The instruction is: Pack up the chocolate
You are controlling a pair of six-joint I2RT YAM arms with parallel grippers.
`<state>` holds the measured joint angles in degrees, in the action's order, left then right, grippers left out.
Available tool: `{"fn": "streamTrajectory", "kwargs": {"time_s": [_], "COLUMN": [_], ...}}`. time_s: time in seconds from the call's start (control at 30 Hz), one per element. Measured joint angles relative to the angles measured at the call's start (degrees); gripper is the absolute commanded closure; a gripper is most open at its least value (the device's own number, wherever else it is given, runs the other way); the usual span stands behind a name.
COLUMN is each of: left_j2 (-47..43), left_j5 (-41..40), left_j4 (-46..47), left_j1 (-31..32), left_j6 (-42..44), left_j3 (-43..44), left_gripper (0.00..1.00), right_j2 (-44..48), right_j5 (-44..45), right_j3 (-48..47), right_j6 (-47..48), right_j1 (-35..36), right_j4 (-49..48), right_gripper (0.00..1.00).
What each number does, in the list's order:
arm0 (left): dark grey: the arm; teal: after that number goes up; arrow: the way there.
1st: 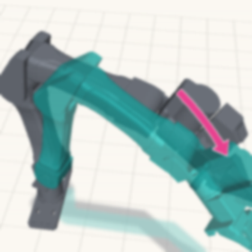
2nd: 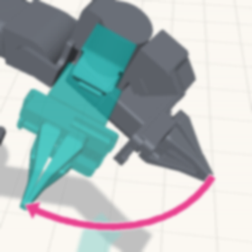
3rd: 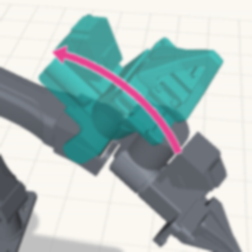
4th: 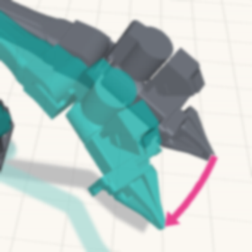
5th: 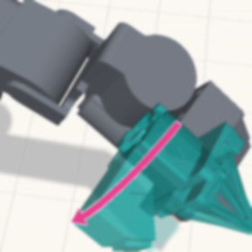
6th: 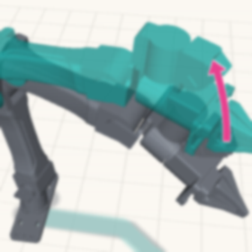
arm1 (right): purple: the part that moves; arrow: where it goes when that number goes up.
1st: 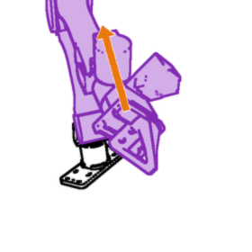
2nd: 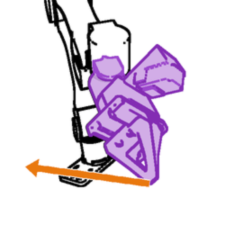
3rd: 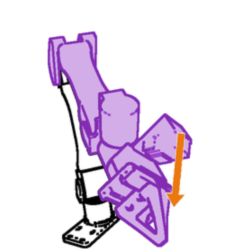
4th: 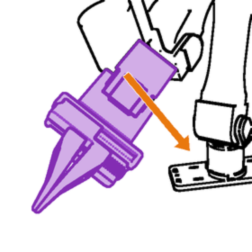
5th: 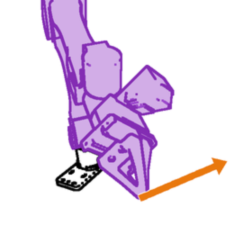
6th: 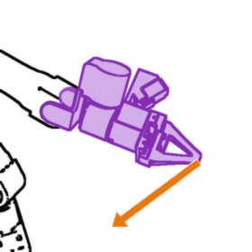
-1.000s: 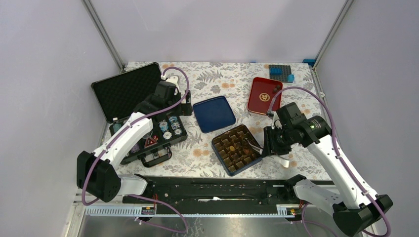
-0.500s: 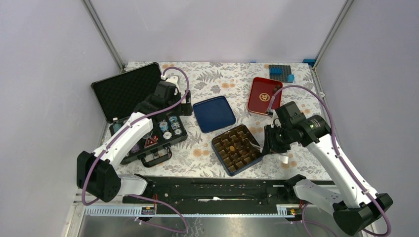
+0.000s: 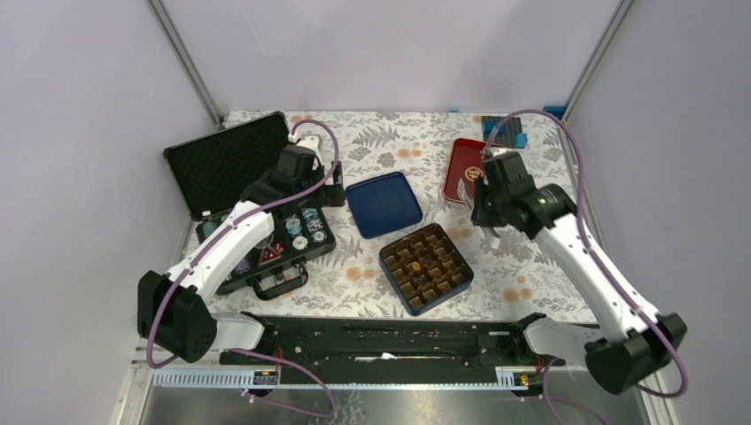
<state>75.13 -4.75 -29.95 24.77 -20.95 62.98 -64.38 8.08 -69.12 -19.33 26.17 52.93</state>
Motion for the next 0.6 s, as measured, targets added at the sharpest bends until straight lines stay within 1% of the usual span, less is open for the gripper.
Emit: {"fn": "streamTrajectory", "kwargs": {"time_s": [0.07,0.27,0.37,0.47,0.6], "left_j2": [0.0,-0.1,-0.5,-1.2,-1.8], "left_j5": [0.1,0.7,0.8,0.8,0.8], "left_j4": [0.0,-0.1,-0.2,-0.4,-0.4], "left_j1": [0.0,0.0,0.0,0.0,0.0], "left_j6": [0.0,0.0,0.0,0.3,0.6], "left_j3": [0.0,0.0,0.0,0.0,0.0], "left_gripper": [0.01,0.01,0.01,0.01,0.01], "right_j2": [-3.6,-13.8,-18.2,-22.0,-23.9], "right_j5": [1.5,1.9,2.4,3.4,3.5], "right_j3": [0.0,0.0,-0.3,-0.5,-0.5], "right_j6": [0.1,0.2,0.4,1.0,1.6], "right_j1": [-1.2,-10.1,-13.3,-14.5,-15.5], "right_j4": [-4.5,-15.8,-18.8,-20.5,-21.5], "right_gripper": [0.75,0.71,0.68,0.63,0.6]}}
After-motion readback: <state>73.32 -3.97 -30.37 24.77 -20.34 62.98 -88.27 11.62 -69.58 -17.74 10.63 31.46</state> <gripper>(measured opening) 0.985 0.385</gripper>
